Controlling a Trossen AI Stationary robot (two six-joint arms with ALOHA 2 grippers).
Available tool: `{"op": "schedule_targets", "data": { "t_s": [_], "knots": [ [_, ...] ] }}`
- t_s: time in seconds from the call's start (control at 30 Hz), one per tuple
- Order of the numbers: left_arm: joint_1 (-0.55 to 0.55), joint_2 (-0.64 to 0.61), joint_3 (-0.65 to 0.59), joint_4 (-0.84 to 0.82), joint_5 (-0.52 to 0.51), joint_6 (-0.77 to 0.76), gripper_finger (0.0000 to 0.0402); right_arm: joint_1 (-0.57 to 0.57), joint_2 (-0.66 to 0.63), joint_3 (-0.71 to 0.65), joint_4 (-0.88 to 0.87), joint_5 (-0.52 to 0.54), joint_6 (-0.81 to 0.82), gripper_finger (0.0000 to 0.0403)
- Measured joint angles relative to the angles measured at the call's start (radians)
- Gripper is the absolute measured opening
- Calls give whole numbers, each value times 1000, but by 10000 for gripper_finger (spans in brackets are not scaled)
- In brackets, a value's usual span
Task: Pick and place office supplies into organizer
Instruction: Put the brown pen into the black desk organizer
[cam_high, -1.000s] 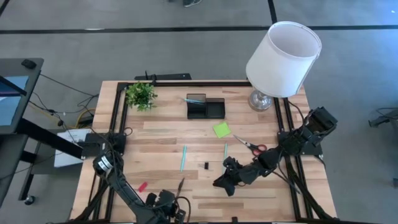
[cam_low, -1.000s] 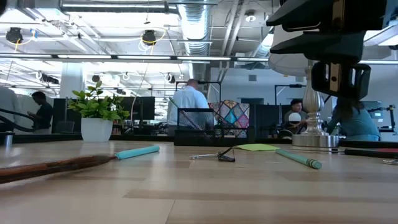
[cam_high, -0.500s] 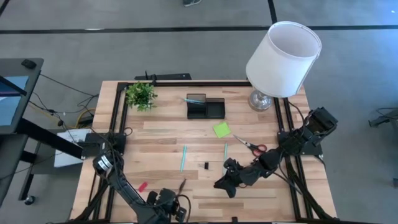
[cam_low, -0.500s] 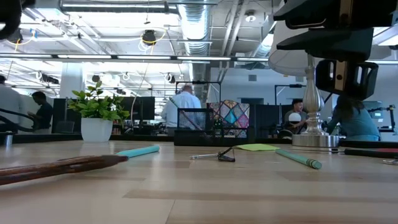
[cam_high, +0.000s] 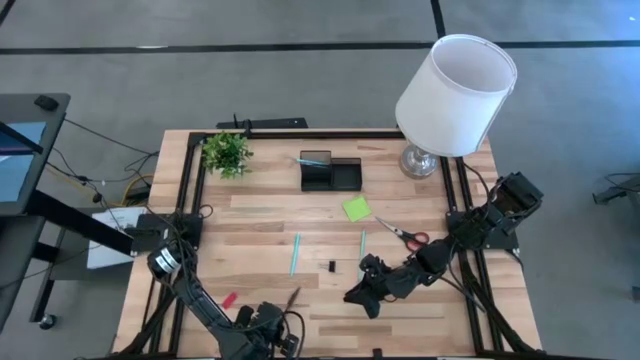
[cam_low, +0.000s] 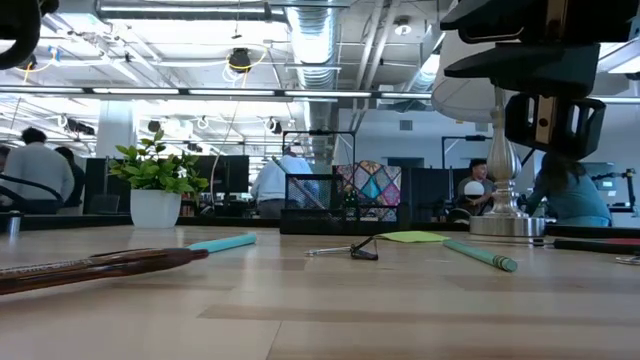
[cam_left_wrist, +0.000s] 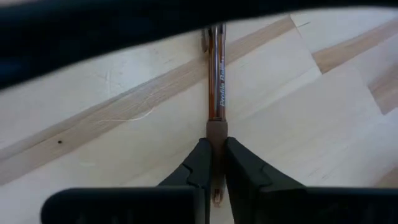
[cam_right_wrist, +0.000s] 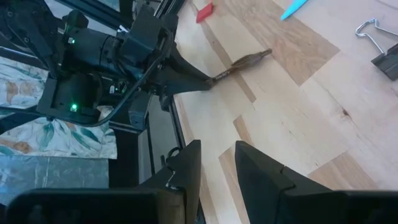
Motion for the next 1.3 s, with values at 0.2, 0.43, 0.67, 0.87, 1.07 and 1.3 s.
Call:
{"op": "schedule_targets", "data": {
  "t_s": [0.2,0.43,0.67,0.87,1.07,1.3],
  "knots": [
    [22,-53,-8,-29,-35,6,9,0,0,0,45,1,-1,93],
    [107,-213,-5,-217,-143,100,3,4,0,0,209,1,-83,93],
    [332,-424,-4,-314,-150,548,3,16,-1,0,232,-1,-131,93],
    [482,-541,-3,-267,-148,821,2,40,-1,0,209,3,-116,93],
    [416,-506,-13,-312,-86,863,1,79,-1,0,123,57,-148,93],
    [267,-407,-13,-316,-49,683,0,35,0,0,60,28,-150,93]
  ]
}}
